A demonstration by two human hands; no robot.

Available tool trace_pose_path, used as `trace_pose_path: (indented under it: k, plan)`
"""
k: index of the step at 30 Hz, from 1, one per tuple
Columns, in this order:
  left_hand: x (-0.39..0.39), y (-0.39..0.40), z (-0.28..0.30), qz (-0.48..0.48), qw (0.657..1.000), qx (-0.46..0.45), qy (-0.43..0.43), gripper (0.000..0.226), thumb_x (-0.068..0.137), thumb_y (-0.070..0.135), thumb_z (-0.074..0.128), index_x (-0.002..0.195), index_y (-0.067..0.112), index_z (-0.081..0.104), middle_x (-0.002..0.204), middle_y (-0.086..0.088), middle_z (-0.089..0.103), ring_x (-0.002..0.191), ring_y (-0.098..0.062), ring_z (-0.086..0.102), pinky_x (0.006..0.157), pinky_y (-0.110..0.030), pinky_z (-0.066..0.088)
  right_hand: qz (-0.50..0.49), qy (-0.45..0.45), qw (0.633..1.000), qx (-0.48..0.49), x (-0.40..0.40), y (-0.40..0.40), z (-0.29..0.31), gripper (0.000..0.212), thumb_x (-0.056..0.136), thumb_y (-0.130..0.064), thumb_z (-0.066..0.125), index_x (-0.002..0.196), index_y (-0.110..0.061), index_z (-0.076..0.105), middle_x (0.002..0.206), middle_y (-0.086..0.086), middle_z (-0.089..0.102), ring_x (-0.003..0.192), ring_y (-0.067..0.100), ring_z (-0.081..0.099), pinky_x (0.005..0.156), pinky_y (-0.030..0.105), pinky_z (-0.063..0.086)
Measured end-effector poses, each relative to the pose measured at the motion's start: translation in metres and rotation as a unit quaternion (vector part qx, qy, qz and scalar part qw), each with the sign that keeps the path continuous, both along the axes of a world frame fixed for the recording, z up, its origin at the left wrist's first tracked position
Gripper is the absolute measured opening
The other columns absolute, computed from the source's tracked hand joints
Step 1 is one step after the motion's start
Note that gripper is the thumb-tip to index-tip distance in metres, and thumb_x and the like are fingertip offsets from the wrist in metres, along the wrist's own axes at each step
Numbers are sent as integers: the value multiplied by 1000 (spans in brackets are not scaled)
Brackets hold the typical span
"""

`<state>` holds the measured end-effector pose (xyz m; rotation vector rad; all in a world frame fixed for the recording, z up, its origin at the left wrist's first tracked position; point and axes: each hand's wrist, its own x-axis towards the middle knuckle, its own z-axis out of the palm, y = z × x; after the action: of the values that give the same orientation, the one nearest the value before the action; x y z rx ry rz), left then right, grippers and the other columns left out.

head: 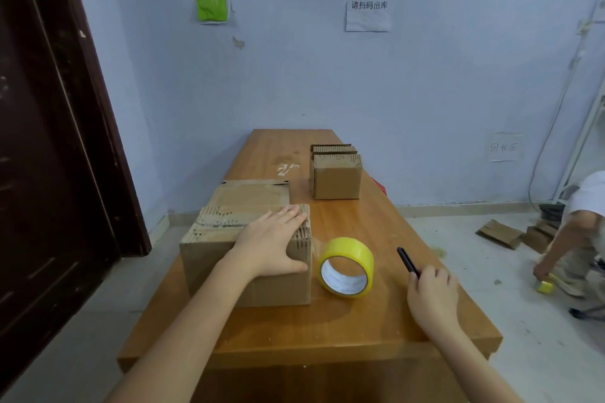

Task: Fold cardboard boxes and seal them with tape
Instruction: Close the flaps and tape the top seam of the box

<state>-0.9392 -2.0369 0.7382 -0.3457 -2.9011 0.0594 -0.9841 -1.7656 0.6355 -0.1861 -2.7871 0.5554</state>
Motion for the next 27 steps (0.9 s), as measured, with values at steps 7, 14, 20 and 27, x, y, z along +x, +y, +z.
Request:
trace_pose_path:
  k: [7, 14, 20, 27]
  plan:
    - [1, 1, 0, 0, 1000, 0, 2, 97, 81, 62, 57, 152, 24, 3, 160, 5, -2, 146, -9, 1, 117, -31, 4, -10, -42, 997, 69, -3, -3, -13, 32, 102, -23, 29, 128, -8, 41, 133, 16, 41, 124, 32, 36, 99, 37, 35]
    - [4, 2, 0, 0, 1000, -3, 11, 96, 81, 61, 56, 153, 23, 4, 160, 5, -2, 146, -10, 1, 117, -31, 4, -12, -65, 993, 98, -2, -7, -9, 28, 98, -21, 31, 120, -9, 44, 135, 15, 39, 127, 32, 34, 104, 40, 31]
    - [1, 1, 2, 1, 1000, -3, -4, 96, 82, 60, 56, 153, 23, 3, 160, 5, -2, 146, -10, 1, 119, -33, 4, 169, 77, 980, -74, -9, -40, 73, 34, 97, -17, 41, 128, -6, 49, 132, 13, 45, 111, 32, 51, 87, 37, 40]
    - [-1, -1, -1, -5, 1000, 3, -3, 101, 80, 61, 58, 152, 28, -5, 160, 6, -1, 146, -10, 3, 119, -32, 7, 319, -120, 931, 130, -21, -107, 105, 46, 98, -40, 38, 141, -21, 41, 136, 10, 49, 120, 28, 51, 95, 38, 44]
